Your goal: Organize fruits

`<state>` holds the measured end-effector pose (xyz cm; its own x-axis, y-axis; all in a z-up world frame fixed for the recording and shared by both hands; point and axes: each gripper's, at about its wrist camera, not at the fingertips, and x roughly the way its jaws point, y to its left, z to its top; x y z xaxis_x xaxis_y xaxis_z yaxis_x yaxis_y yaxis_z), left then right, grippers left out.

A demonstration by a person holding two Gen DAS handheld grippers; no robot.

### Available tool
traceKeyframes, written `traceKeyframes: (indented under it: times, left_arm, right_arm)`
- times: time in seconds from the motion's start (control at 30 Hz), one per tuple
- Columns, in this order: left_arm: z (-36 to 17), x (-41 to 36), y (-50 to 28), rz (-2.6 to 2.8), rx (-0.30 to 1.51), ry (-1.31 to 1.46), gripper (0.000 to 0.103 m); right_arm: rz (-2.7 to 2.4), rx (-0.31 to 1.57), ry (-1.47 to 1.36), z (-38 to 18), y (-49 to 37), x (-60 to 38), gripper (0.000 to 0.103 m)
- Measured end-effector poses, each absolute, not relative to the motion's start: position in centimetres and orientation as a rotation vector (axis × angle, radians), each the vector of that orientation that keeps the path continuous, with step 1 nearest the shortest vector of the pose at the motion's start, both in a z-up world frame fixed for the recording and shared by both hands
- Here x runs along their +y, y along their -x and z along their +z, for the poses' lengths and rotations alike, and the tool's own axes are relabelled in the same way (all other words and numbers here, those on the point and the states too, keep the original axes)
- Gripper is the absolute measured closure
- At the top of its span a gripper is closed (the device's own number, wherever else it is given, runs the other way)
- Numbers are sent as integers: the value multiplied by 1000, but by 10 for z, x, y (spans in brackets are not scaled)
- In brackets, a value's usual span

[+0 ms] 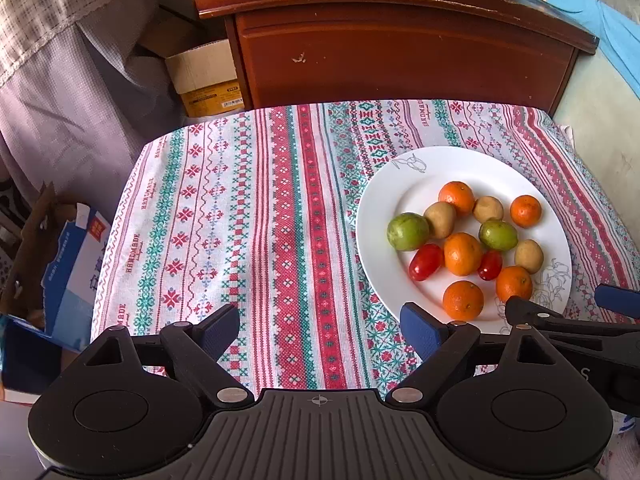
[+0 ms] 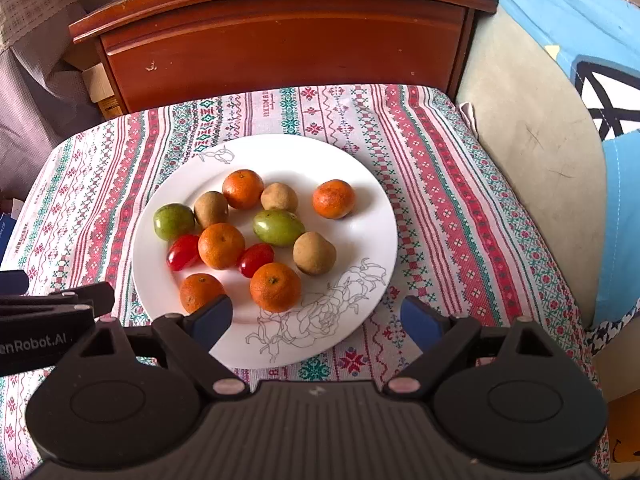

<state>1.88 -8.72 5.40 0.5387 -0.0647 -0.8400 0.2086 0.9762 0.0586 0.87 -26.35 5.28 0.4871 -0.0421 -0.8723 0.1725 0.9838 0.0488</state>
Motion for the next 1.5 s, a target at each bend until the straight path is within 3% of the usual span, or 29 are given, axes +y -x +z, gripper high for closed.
traceKeyframes:
  times: [0.8,1.3,1.5]
  left_arm:
    - [66,-37,36,-146,958,-144,14]
    - [53,-1,52,-126,991,-112,14]
    - [49,5,51,-122,997,-98,14]
  right_arm:
    - [4,1015,-124,62,52,-220,12]
    - [108,996,-73,30,88,-174,12]
    - [121,921,6,19,90,-166,1]
